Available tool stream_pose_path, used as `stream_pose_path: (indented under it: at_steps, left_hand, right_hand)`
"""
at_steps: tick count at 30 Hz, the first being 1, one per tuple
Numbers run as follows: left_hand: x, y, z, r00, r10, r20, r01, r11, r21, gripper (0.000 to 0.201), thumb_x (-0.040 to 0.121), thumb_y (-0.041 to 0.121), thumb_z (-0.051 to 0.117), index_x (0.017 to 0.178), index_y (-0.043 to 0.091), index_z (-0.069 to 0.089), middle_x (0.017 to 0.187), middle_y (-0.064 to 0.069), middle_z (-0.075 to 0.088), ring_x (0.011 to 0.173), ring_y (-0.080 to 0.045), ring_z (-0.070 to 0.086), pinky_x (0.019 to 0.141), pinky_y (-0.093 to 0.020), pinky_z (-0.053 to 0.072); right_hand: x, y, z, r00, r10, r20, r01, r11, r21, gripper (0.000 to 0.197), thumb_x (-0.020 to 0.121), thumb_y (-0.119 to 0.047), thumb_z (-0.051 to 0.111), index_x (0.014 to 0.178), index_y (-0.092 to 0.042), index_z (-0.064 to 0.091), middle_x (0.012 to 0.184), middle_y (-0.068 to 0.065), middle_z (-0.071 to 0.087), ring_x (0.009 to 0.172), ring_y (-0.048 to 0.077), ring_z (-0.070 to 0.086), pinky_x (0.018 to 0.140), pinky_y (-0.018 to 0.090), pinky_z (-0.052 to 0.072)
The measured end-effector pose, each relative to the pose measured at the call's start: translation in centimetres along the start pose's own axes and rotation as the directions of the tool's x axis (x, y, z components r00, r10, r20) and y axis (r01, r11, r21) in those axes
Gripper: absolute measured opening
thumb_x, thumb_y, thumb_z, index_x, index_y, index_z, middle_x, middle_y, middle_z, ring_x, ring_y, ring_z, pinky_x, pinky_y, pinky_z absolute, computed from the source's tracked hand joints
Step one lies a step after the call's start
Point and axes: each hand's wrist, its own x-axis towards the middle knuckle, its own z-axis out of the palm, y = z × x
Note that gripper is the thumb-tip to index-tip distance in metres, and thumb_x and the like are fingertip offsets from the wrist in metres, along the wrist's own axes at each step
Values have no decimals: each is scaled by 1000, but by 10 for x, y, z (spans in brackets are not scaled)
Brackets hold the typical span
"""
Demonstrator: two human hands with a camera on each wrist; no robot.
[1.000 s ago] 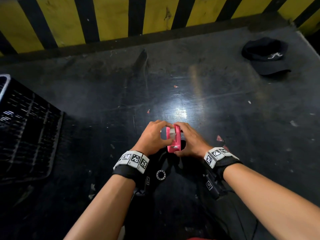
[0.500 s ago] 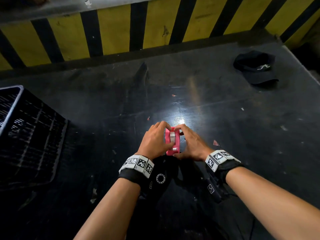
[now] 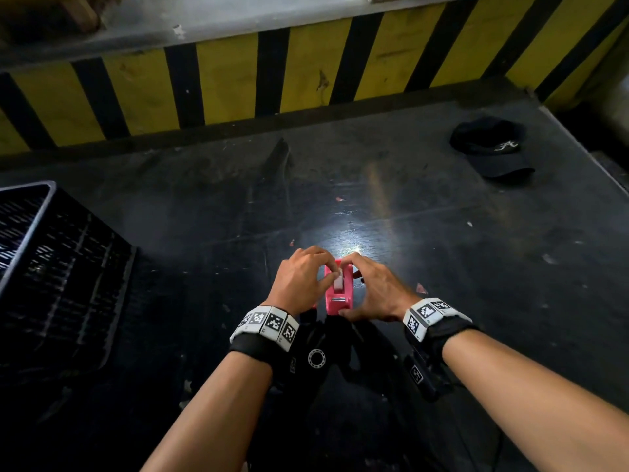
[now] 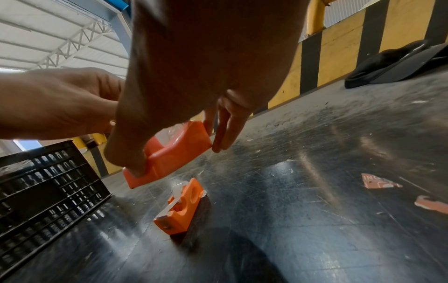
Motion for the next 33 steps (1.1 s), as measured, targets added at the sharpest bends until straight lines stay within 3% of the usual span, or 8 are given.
stream_pose_path:
  at_steps: [10, 18, 21, 22, 24, 27, 30, 33]
  left_hand:
    - [-29, -4, 0, 995, 87, 42, -90, 992, 93, 15, 87, 45, 70, 98, 38, 77, 122, 17, 62, 111, -13, 56, 87, -35, 45]
    - [-44, -1, 5, 997, 68, 35, -74, 974, 213, 26, 89, 41, 63, 111, 49, 75, 132, 15, 60, 120, -17, 53, 98, -41, 43]
    - [-42, -2, 4, 1000, -24, -14, 24, 998, -57, 23, 83, 31, 63, 100, 38, 77, 125, 11, 63, 111, -14, 62, 95, -40, 53]
    - [-41, -4, 4, 996, -80, -28, 73, 979, -190, 23, 80, 33, 66, 102, 35, 73, 122, 9, 63, 106, -14, 66, 92, -41, 57]
    - [-37, -8, 5, 987, -155, 48, 162, 916, -366, 46, 76, 38, 78, 118, 32, 59, 123, 4, 64, 98, -14, 71, 88, -40, 62]
    - [-34, -11, 9, 975, -134, 178, 197, 892, -407, 69, 76, 35, 85, 133, 38, 47, 134, 4, 67, 91, -11, 77, 91, -37, 63]
    - [-37, -12, 16, 976, -115, 186, 190, 869, -457, 76, 77, 26, 88, 137, 40, 44, 137, 8, 65, 86, -5, 78, 85, -23, 62]
    - [-38, -13, 22, 972, -118, 205, 206, 845, -493, 83, 75, 12, 87, 141, 38, 44, 145, 3, 60, 82, -7, 79, 81, -25, 65]
  right_hand:
    - [11, -1, -5, 999, 41, 20, -42, 999, 22, 88, 47, -64, 83, 120, -33, 46, 115, -5, 68, 100, 15, 66, 90, 34, 56]
    - [16, -2, -6, 1000, 12, -9, -11, 999, 50, 92, 47, -72, 85, 120, -29, 47, 117, -5, 69, 100, 13, 69, 90, 35, 59]
    - [15, 1, -6, 1000, -17, 1, 17, 999, 35, 90, 49, -63, 89, 121, -28, 47, 122, -6, 67, 102, 10, 69, 92, 34, 57]
    - [14, 1, -7, 1000, -21, 11, 20, 999, 30, 90, 50, -61, 89, 122, -28, 47, 123, -6, 67, 100, 9, 69, 91, 33, 57]
    - [11, 0, -8, 999, -30, 24, 29, 999, 35, 90, 51, -63, 88, 123, -28, 46, 124, -7, 66, 91, 6, 68, 86, 29, 57]
    - [8, -1, -8, 997, -50, 56, 48, 998, 43, 87, 55, -58, 89, 125, -29, 46, 126, -11, 64, 81, 0, 66, 76, 16, 51]
    - [5, 3, -7, 993, -51, 103, 48, 998, 38, 88, 56, -52, 90, 128, -32, 42, 128, -9, 60, 91, 6, 66, 82, 26, 57]
    - [3, 5, -6, 988, -52, 143, 45, 998, 53, 97, 56, -49, 90, 135, -34, 37, 131, -7, 55, 101, 11, 65, 90, 35, 58]
